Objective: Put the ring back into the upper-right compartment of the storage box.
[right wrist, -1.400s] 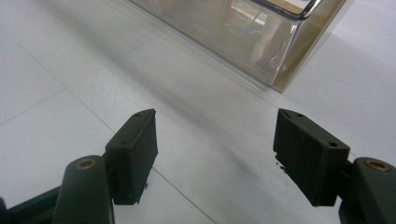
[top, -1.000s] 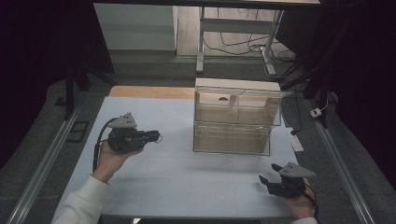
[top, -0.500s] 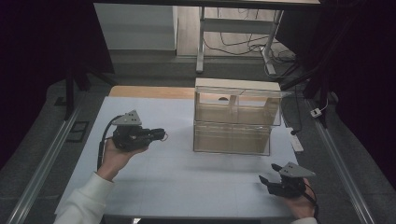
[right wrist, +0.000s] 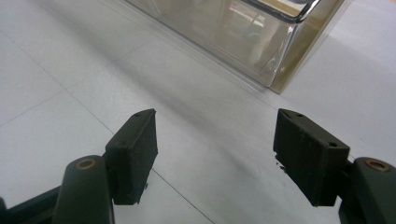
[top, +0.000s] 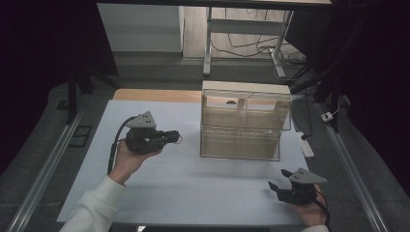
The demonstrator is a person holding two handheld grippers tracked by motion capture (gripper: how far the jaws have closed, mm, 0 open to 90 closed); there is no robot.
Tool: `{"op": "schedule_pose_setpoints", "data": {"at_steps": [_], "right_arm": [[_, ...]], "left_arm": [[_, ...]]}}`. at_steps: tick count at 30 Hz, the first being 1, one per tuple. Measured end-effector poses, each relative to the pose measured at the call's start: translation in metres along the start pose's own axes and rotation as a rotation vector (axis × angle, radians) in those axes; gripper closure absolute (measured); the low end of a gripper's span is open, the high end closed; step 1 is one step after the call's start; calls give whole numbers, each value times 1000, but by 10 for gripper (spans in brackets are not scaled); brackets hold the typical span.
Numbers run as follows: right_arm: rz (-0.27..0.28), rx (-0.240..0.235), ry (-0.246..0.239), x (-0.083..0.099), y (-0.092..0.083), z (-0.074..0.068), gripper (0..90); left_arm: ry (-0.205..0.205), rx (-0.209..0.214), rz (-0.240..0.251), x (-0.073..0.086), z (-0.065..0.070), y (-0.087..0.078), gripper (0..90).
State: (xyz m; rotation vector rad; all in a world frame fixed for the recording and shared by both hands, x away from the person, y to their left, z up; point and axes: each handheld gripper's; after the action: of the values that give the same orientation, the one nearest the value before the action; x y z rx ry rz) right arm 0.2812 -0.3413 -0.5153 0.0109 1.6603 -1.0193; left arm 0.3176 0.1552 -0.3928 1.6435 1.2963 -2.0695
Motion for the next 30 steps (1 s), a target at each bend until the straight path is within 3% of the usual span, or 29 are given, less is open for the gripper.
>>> {"op": "schedule_pose_setpoints", "data": {"at_steps": [30], "right_arm": [[1, -4, 0, 0, 0, 0, 304]], "left_arm": [[53, 18, 28, -37, 23, 28, 824]]}}
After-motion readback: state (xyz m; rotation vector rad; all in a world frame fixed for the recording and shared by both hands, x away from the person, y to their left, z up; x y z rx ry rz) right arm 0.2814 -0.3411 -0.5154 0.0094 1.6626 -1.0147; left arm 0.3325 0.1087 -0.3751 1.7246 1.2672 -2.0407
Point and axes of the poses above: each handheld gripper's, and its own axes: y roughly forward along the jaws, x roughly out of its underside, z roughly to its right, and after that the axes turned 13 degrees about -x, right-handed
